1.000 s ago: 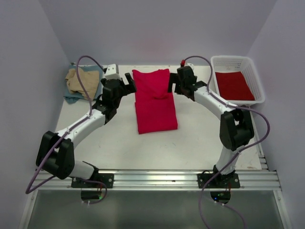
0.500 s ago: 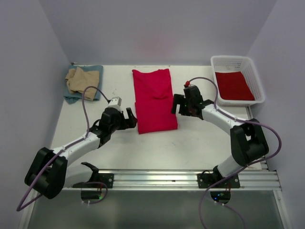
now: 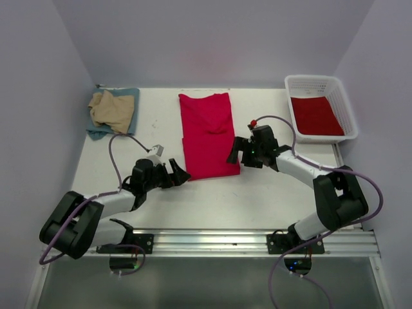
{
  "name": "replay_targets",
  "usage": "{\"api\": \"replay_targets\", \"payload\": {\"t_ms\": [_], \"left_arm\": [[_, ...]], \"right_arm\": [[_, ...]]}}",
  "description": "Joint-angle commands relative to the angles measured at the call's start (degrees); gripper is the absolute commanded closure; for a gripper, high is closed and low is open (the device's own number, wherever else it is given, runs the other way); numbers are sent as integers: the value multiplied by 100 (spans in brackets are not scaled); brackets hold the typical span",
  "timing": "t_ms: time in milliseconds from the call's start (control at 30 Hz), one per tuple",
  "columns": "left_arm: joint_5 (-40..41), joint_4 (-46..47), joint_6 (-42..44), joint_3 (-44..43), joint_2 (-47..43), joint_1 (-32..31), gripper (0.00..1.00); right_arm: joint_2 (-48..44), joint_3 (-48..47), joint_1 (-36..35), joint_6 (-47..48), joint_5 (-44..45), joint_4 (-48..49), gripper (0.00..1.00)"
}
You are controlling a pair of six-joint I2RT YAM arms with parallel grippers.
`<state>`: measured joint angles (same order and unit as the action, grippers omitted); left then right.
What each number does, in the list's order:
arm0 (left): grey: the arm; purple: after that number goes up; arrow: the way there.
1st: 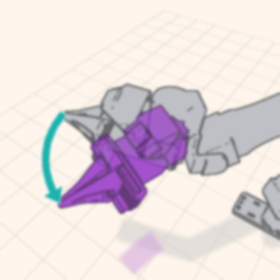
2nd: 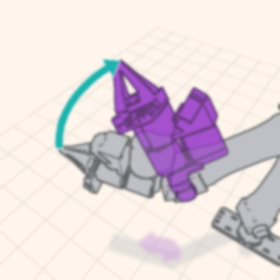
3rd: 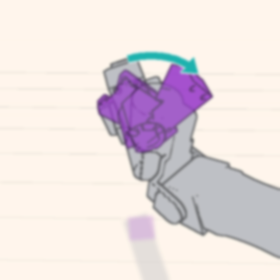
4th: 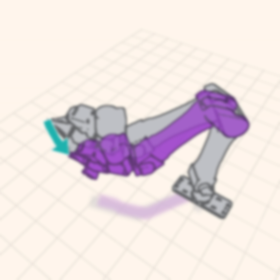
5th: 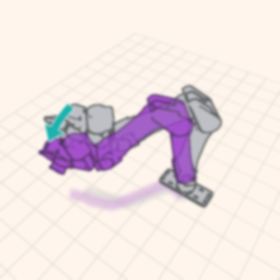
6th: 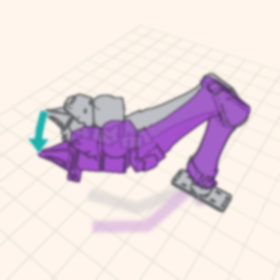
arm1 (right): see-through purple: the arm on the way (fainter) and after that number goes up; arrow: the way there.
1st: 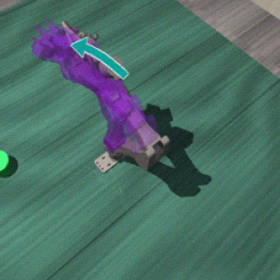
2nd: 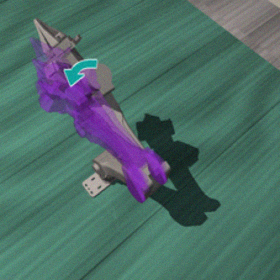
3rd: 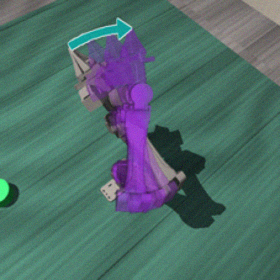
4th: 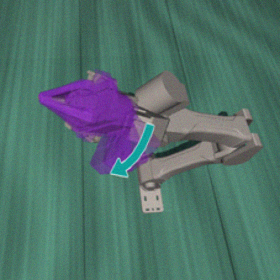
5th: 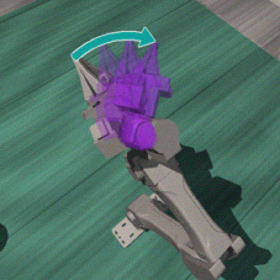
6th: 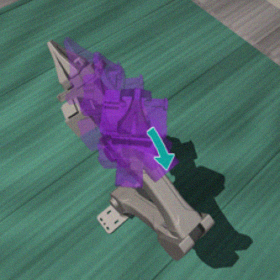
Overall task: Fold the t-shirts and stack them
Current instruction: Fold the tshirt
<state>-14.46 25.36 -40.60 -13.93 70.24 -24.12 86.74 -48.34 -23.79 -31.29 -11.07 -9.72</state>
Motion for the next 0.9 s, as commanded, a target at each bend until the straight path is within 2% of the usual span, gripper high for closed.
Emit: {"api": "replay_targets", "payload": {"t_ms": [0,233,500,767,867], "left_arm": [[-803,1459,-378,154,639,363,0],[-1409,2209,-721,31,1396,566,0],[-1657,1973,-792,-109,1923,557,0],[-1587,1876,-844,-232,2415,391,0],[-1621,2226,-1028,-198,2722,320,0]], "right_arm": [[62,122,111,-149,-475,514,7],[71,298,340,-246,-607,559,9],[-245,729,349,-536,-317,435,13],[53,949,349,-650,-299,909,17],[368,923,349,-642,-343,1128,26]]}}
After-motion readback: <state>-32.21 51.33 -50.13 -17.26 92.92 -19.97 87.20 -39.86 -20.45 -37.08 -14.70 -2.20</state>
